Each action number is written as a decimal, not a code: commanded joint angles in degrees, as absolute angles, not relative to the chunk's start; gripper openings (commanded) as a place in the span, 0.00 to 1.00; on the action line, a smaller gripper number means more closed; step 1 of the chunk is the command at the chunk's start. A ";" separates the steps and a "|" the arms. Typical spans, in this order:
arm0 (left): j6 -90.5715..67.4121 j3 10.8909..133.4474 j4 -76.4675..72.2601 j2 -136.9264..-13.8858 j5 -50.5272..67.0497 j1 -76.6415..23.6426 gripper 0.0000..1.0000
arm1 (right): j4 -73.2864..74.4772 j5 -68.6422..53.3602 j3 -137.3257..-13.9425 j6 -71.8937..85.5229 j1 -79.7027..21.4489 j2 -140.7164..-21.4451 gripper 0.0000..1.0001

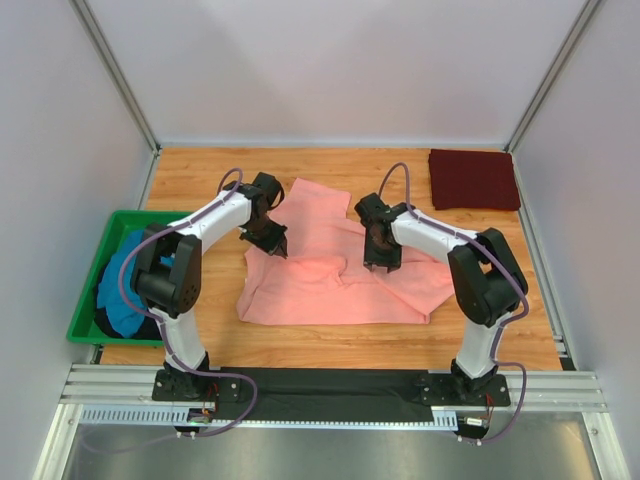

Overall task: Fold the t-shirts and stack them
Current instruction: Flatten the tshirt out

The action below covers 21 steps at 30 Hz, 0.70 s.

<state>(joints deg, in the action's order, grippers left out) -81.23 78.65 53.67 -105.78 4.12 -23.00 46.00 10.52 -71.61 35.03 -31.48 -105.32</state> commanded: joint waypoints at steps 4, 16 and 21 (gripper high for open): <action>-80.69 78.84 52.91 -105.29 5.27 -23.12 0.00 | 45.27 12.66 -73.12 34.36 -31.99 -108.81 0.47; -77.61 76.81 43.59 -101.78 6.16 -22.41 0.43 | 47.99 15.91 -72.60 35.51 -32.26 -103.90 0.00; -80.68 76.29 45.79 -101.42 3.08 -21.88 0.54 | 47.81 13.01 -71.28 36.48 -32.26 -103.01 0.00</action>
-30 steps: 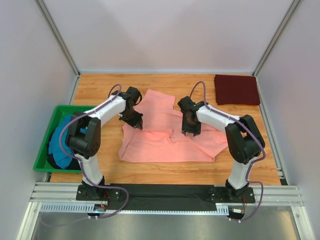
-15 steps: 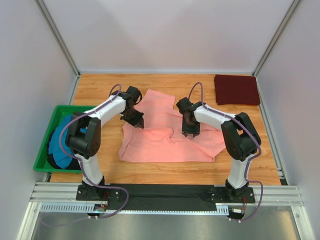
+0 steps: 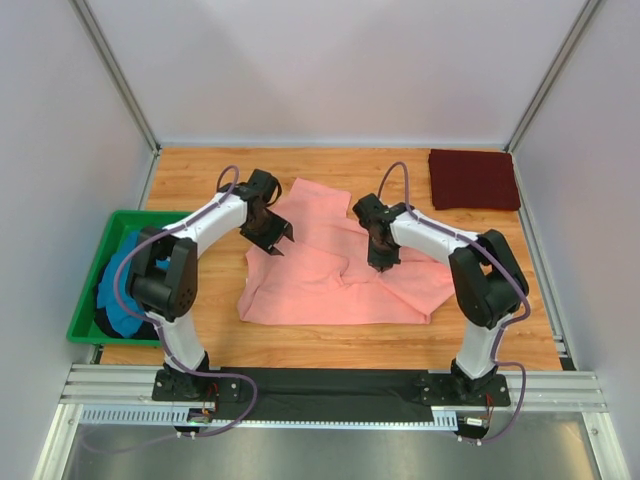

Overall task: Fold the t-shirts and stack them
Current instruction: Flatten the tshirt out

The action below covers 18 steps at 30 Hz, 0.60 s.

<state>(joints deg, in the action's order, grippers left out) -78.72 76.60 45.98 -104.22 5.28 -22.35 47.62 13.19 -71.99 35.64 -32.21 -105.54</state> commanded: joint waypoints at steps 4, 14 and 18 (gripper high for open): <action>-82.96 79.09 46.05 -104.32 3.77 -21.53 0.56 | 47.37 12.31 -70.31 35.86 -32.17 -101.61 0.00; -87.71 97.89 64.03 -118.46 1.23 -21.27 0.57 | 47.81 10.81 -68.47 34.72 -32.17 -95.28 0.00; -89.47 106.59 71.10 -124.88 2.37 -21.27 0.54 | 47.64 10.46 -67.50 34.45 -32.17 -93.08 0.00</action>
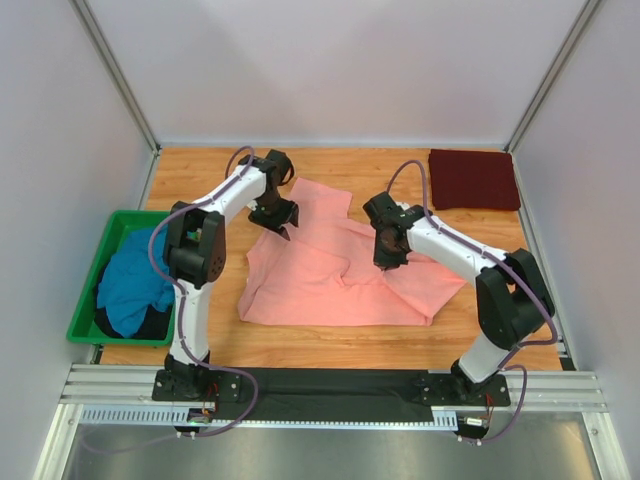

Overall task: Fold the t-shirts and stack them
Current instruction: Flatten the tshirt out

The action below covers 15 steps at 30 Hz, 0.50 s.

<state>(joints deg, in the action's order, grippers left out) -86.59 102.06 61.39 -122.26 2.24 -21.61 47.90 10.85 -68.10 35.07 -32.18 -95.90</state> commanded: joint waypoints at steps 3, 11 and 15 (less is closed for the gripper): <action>-91.14 106.70 72.33 -125.51 2.38 -21.71 0.52 | 47.29 10.37 -67.15 34.10 -32.26 -92.46 0.00; -93.43 105.29 70.49 -126.56 1.23 -21.71 0.52 | 47.02 8.97 -67.76 34.10 -32.26 -92.64 0.00; -93.16 106.87 70.75 -127.53 0.09 -21.45 0.52 | 47.02 8.79 -67.50 34.45 -32.17 -92.20 0.00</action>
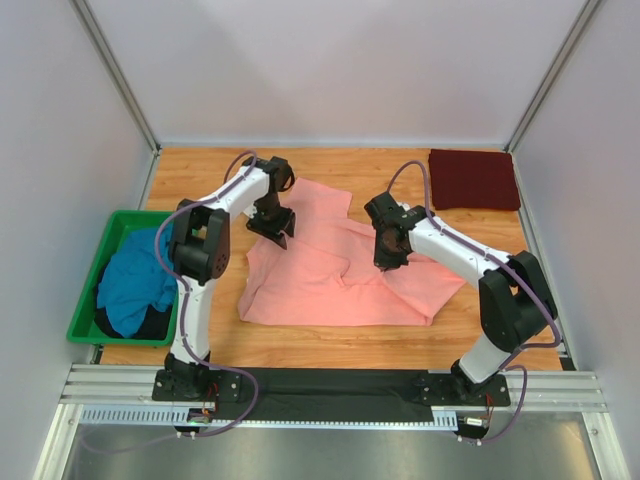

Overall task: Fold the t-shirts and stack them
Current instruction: Flatten the tshirt out

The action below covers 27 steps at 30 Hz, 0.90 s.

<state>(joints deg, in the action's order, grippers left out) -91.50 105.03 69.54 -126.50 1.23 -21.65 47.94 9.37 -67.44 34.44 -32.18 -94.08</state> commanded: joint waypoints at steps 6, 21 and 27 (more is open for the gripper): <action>-93.69 107.49 69.17 -129.20 0.79 -20.83 0.52 | 47.72 9.32 -68.29 34.19 -32.26 -92.55 0.00; -92.02 110.48 70.49 -131.66 1.40 -20.83 0.50 | 47.28 9.23 -69.96 33.40 -32.17 -94.66 0.00; -91.85 111.09 71.28 -132.80 2.64 -20.92 0.48 | 47.64 9.40 -71.10 33.22 -32.26 -95.36 0.00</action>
<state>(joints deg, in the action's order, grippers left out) -92.01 109.19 69.52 -132.18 1.61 -20.97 48.10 9.30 -68.47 33.95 -32.18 -95.02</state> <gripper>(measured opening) 0.480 0.014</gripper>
